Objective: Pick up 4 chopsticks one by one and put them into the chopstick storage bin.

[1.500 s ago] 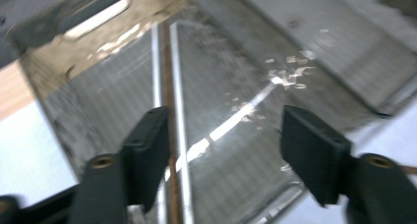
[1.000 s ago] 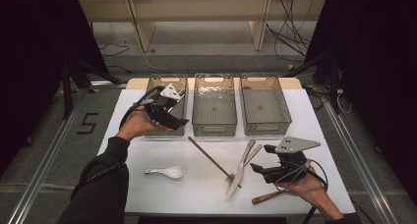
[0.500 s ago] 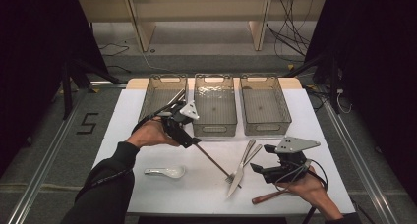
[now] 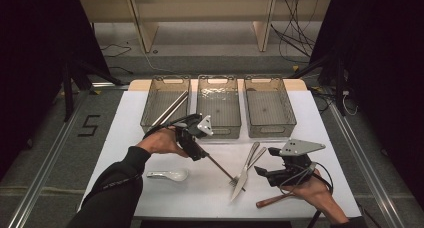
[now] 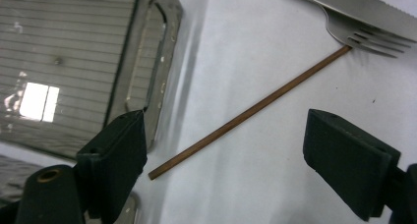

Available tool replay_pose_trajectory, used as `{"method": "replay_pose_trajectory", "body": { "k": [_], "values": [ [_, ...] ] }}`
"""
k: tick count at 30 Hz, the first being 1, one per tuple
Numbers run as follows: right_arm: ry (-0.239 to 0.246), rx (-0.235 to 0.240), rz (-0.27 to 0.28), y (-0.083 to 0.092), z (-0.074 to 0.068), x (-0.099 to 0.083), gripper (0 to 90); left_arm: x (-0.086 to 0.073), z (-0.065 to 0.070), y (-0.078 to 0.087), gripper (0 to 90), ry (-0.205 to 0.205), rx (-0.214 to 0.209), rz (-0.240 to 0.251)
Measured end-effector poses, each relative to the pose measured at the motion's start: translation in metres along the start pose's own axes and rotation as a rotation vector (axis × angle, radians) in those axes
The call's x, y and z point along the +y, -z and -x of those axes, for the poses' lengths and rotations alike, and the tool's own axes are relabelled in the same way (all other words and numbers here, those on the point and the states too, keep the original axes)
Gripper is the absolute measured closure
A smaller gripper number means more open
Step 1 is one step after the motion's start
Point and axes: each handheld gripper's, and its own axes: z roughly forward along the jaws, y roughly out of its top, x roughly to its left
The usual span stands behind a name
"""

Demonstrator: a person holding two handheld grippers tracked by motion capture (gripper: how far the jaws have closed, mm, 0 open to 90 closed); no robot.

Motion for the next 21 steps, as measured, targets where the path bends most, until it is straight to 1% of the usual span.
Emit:
{"method": "replay_pose_trajectory", "body": {
  "k": [1, 3, 6, 10, 11, 14, 15, 16, 18, 21],
  "values": [
    [0.0, 0.0, 0.0, 0.0, 0.0, 0.0, 24.5, 0.001, 0.001, -0.002, 16.5, -0.015, -0.007, -0.013],
    [-0.001, 0.001, 0.001, 0.0, 0.0, 0.0, 24.5, 0.002, 0.002, -0.006, 16.9, -0.033, -0.01, -0.028],
    [-0.001, 0.0, 0.001, 0.0, 0.0, 0.0, 24.5, 0.003, 0.003, -0.014, 17.2, -0.031, -0.027, -0.04],
    [0.0, 0.002, 0.001, 0.0, 0.0, 0.0, 24.5, 0.003, 0.003, -0.022, 17.3, -0.052, -0.039, -0.068],
    [0.0, 0.002, 0.001, 0.0, 0.0, 0.0, 24.5, 0.002, 0.004, -0.025, 17.3, -0.05, -0.044, -0.065],
    [0.001, 0.002, 0.0, 0.0, 0.0, 0.0, 24.5, 0.001, 0.004, -0.031, 18.0, -0.053, -0.048, -0.078],
    [0.002, 0.003, 0.001, 0.0, 0.0, 0.0, 24.5, 0.001, 0.003, -0.033, 18.2, -0.06, -0.053, -0.087],
    [0.002, 0.002, 0.0, 0.0, 0.0, 0.0, 24.5, 0.001, 0.003, -0.035, 18.6, -0.057, -0.057, -0.089],
    [0.001, 0.003, 0.0, 0.0, 0.0, 0.0, 24.5, 0.001, 0.004, -0.04, 19.8, -0.071, -0.068, -0.107],
    [0.002, 0.003, 0.0, 0.0, 0.0, 0.0, 24.5, 0.001, 0.005, -0.046, 20.8, -0.069, -0.078, -0.122]
  ]
}}
